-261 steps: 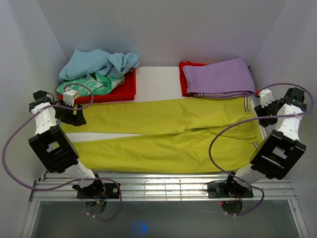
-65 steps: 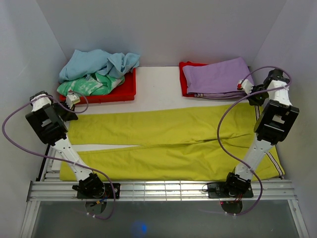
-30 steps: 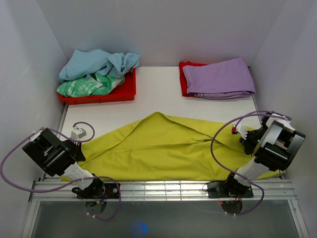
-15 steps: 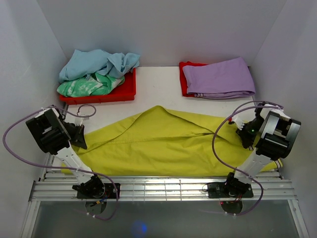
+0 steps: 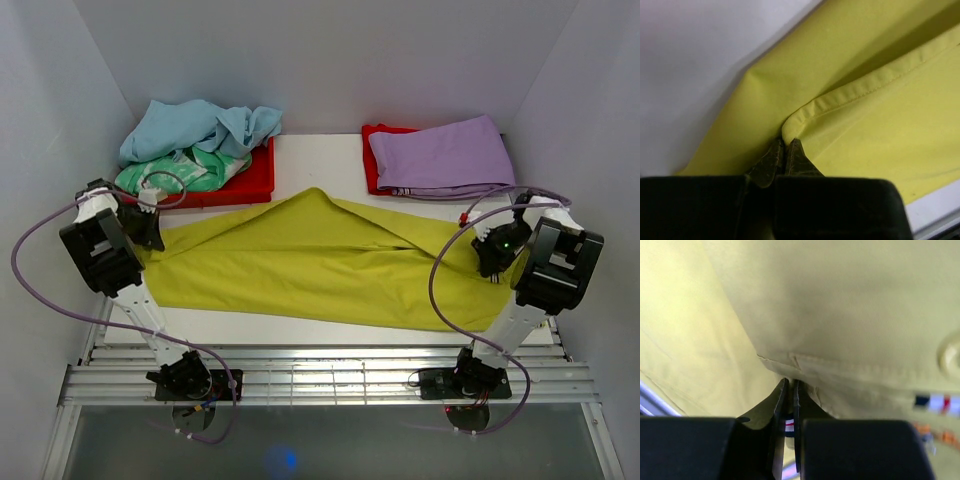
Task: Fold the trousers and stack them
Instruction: Fold the trousers
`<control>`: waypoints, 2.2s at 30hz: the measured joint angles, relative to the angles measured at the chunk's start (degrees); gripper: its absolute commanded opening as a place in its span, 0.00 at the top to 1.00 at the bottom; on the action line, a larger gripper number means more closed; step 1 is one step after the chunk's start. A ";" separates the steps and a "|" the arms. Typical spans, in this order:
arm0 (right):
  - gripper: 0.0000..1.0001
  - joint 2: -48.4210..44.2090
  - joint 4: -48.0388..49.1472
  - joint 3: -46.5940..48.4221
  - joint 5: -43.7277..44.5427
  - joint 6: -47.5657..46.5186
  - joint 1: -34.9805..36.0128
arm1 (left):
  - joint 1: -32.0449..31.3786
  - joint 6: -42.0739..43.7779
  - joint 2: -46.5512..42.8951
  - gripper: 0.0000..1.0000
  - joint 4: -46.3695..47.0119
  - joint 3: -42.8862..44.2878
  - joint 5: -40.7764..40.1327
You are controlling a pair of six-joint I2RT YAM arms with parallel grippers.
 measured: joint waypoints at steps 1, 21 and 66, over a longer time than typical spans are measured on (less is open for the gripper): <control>0.92 0.63 -0.13 2.29 -0.55 0.07 -0.24 | 0.02 0.20 0.09 1.00 1.68 0.85 0.11; 0.92 -5.46 -13.53 8.98 -8.33 -20.92 -20.11 | 16.28 14.80 -5.86 1.00 1.57 3.65 20.28; 0.92 -4.57 -7.39 33.94 -29.90 -5.44 -17.16 | 12.81 -11.65 -9.86 1.00 23.98 13.92 31.56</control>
